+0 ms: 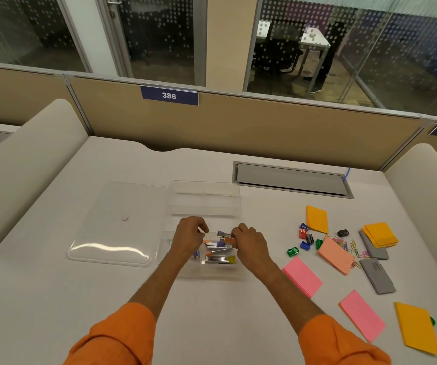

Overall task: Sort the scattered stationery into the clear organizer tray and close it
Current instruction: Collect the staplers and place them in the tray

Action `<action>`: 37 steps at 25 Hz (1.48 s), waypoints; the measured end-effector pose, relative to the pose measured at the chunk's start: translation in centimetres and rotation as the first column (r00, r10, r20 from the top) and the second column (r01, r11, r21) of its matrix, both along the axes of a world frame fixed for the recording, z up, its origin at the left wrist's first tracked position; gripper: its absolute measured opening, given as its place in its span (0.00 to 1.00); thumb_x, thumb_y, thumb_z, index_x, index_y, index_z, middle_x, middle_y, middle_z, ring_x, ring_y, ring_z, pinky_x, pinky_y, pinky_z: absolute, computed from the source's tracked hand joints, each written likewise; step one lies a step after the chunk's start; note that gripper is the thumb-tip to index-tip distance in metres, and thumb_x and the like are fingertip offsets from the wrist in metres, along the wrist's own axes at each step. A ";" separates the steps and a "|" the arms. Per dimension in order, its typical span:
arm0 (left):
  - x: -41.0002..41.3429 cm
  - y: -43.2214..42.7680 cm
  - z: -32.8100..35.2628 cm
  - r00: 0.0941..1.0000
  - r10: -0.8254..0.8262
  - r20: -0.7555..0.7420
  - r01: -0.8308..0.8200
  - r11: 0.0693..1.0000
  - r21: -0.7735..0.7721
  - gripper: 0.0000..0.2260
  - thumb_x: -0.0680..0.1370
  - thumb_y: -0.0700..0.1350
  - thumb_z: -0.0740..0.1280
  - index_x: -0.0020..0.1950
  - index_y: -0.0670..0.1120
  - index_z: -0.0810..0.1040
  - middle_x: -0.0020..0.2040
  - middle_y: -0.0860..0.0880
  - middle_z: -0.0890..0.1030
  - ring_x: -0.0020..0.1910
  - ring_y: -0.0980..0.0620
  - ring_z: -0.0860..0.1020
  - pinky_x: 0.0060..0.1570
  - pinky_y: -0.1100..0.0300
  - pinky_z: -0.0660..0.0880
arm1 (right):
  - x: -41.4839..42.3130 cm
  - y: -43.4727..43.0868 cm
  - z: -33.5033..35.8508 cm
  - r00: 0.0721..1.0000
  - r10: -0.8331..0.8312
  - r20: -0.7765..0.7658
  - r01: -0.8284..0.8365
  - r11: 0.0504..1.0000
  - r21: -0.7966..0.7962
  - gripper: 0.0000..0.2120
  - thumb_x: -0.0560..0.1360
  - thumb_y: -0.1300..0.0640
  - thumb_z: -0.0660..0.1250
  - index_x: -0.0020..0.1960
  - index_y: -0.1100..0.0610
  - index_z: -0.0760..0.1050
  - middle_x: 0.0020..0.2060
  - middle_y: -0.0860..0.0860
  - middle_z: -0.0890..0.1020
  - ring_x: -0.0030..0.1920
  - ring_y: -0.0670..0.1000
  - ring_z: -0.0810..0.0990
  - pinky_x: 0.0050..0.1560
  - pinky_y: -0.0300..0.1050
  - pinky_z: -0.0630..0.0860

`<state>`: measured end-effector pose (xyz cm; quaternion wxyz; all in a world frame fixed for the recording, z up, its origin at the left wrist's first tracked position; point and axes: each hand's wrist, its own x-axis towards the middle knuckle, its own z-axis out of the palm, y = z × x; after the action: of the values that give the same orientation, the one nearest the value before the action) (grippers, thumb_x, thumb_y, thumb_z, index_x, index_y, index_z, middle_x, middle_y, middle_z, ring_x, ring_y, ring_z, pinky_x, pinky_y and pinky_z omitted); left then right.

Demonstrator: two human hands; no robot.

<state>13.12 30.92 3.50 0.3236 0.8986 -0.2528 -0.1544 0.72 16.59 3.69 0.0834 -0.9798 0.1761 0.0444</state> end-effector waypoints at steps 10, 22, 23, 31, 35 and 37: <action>-0.3 1.9 -1.0 0.998 0.059 -0.017 -0.059 0.998 -0.017 0.08 0.73 0.34 0.71 0.41 0.47 0.82 0.43 0.50 0.83 0.38 0.55 0.80 0.45 0.59 0.79 | 2.8 3.5 -3.5 0.994 0.016 -0.111 -0.032 0.988 -0.150 0.17 0.68 0.62 0.75 0.54 0.59 0.74 0.54 0.56 0.76 0.45 0.55 0.79 0.44 0.47 0.74; -0.5 1.2 -1.8 0.999 0.041 -0.019 -0.041 0.999 -0.001 0.09 0.73 0.34 0.71 0.41 0.48 0.82 0.44 0.48 0.84 0.39 0.52 0.81 0.45 0.61 0.79 | 2.5 1.0 -3.0 0.990 0.105 -0.099 -0.100 0.994 0.053 0.19 0.72 0.58 0.72 0.59 0.59 0.71 0.56 0.56 0.76 0.53 0.55 0.76 0.49 0.45 0.73; -0.6 1.2 -1.9 0.999 0.038 -0.017 -0.038 0.999 0.001 0.09 0.73 0.34 0.71 0.40 0.49 0.82 0.43 0.48 0.84 0.38 0.53 0.81 0.43 0.62 0.78 | 2.6 0.9 -2.8 0.987 0.120 -0.108 -0.112 0.991 0.078 0.18 0.72 0.58 0.72 0.59 0.59 0.71 0.56 0.56 0.75 0.53 0.56 0.75 0.48 0.45 0.72; -0.8 2.1 -2.2 0.997 0.047 0.061 -0.041 0.995 -0.092 0.06 0.74 0.40 0.71 0.45 0.51 0.79 0.46 0.53 0.80 0.45 0.54 0.79 0.49 0.57 0.78 | 1.8 -0.3 -0.3 0.998 0.070 -0.001 -0.068 0.970 0.232 0.18 0.72 0.53 0.72 0.60 0.55 0.74 0.58 0.52 0.77 0.57 0.54 0.74 0.54 0.47 0.73; -1.0 2.2 -2.5 0.960 0.011 0.280 0.000 0.999 -0.038 0.14 0.77 0.47 0.68 0.62 0.46 0.77 0.63 0.46 0.78 0.62 0.46 0.76 0.61 0.52 0.71 | 0.7 -1.2 0.3 0.986 0.031 0.166 -0.057 0.986 0.158 0.20 0.76 0.50 0.68 0.65 0.54 0.72 0.64 0.50 0.74 0.62 0.53 0.73 0.58 0.46 0.70; -1.3 1.9 -2.5 0.936 -0.006 0.351 -0.005 1.000 0.031 0.18 0.78 0.49 0.67 0.67 0.46 0.74 0.68 0.45 0.75 0.67 0.44 0.73 0.65 0.48 0.69 | 0.0 -1.6 0.0 0.985 -0.012 0.170 -0.015 0.987 0.161 0.19 0.77 0.49 0.65 0.66 0.54 0.71 0.65 0.50 0.73 0.63 0.54 0.72 0.58 0.48 0.69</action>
<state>11.85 32.81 1.03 0.2592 0.9166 -0.3043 0.0042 0.75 15.04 3.71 0.1776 -0.9701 0.1634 -0.0255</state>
